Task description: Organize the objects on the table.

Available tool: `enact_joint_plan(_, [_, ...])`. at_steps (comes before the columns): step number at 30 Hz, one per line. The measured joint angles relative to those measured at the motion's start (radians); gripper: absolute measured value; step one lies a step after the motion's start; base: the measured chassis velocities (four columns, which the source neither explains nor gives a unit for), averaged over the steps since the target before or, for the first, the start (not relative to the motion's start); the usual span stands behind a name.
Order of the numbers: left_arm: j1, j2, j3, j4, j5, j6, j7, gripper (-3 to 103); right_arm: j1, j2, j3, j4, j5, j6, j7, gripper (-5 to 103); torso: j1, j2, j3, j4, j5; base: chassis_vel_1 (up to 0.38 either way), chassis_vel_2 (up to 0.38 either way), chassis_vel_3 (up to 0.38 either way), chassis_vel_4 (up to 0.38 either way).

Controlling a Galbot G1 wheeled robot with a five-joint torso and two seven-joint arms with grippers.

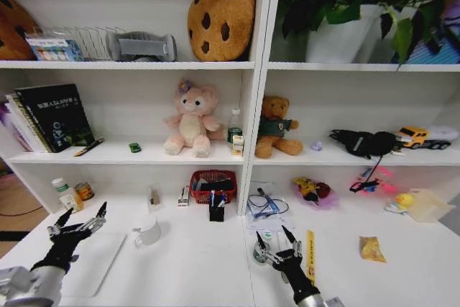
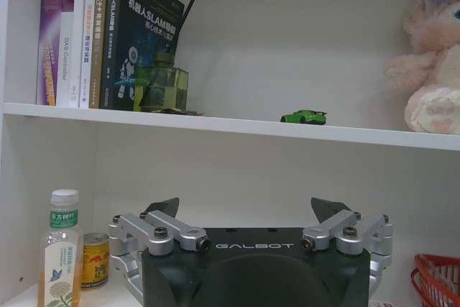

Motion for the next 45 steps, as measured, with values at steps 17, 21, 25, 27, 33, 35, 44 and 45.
enact_joint_plan(17, [0.0, 0.0, 0.0, 0.0, 0.0, 0.0, 0.0, 100, -0.023, 0.008, -0.007, 0.01, 0.001, -0.001, 0.005, 30, 0.0, 0.0, 0.0, 0.0, 0.0, 0.0, 0.0, 0.0, 0.0])
enact_joint_plan(21, [0.0, 0.0, 0.0, 0.0, 0.0, 0.0, 0.0, 100, -0.036, 0.009, -0.002, 0.023, -0.002, 0.002, 0.005, 30, 0.0, 0.0, 0.0, 0.0, 0.0, 0.0, 0.0, 0.0, 0.0])
enact_joint_plan(25, [0.0, 0.0, 0.0, 0.0, 0.0, 0.0, 0.0, 100, -0.138, 0.035, 0.048, 0.115, -0.014, 0.013, 0.03, 30, 0.0, 0.0, 0.0, 0.0001, -0.0001, 0.0, 0.0, 0.0, 0.0])
enact_joint_plan(27, [0.0, 0.0, 0.0, 0.0, 0.0, 0.0, 0.0, 100, -0.212, 0.071, 0.076, 0.178, -0.027, 0.01, 0.071, 30, 0.0, 0.0, 0.0, -0.0001, -0.0001, 0.0, 0.0, 0.0, 0.0])
enact_joint_plan(33, [0.0, 0.0, 0.0, 0.0, 0.0, 0.0, 0.0, 100, -0.509, 0.194, 0.094, 0.294, -0.136, 0.143, 0.192, 30, 0.0, 0.0, 0.0, -0.0002, -0.0001, 0.0, 0.0, 0.0, 0.0])
enact_joint_plan(35, [0.0, 0.0, 0.0, 0.0, 0.0, 0.0, 0.0, 100, -0.561, 0.208, 0.092, 0.294, -0.17, 0.195, 0.225, 30, 0.0, 0.0, 0.0, -0.0001, -0.0002, 0.0, 0.0, 0.0, 0.0])
enact_joint_plan(44, [0.0, 0.0, 0.0, 0.0, 0.0, 0.0, 0.0, 100, -0.58, 0.273, 0.104, 0.035, -0.27, 0.405, 0.448, 30, 0.0, 0.0, 0.0, 0.0, 0.0, 0.0, 0.0, 0.0, 0.0])
enact_joint_plan(45, [0.0, 0.0, 0.0, 0.0, 0.0, 0.0, 0.0, 100, -0.555, 0.281, 0.106, -0.013, -0.266, 0.419, 0.454, 30, 0.0, 0.0, 0.0, 0.0, 0.0001, 0.0, 0.0, 0.0, 0.0])
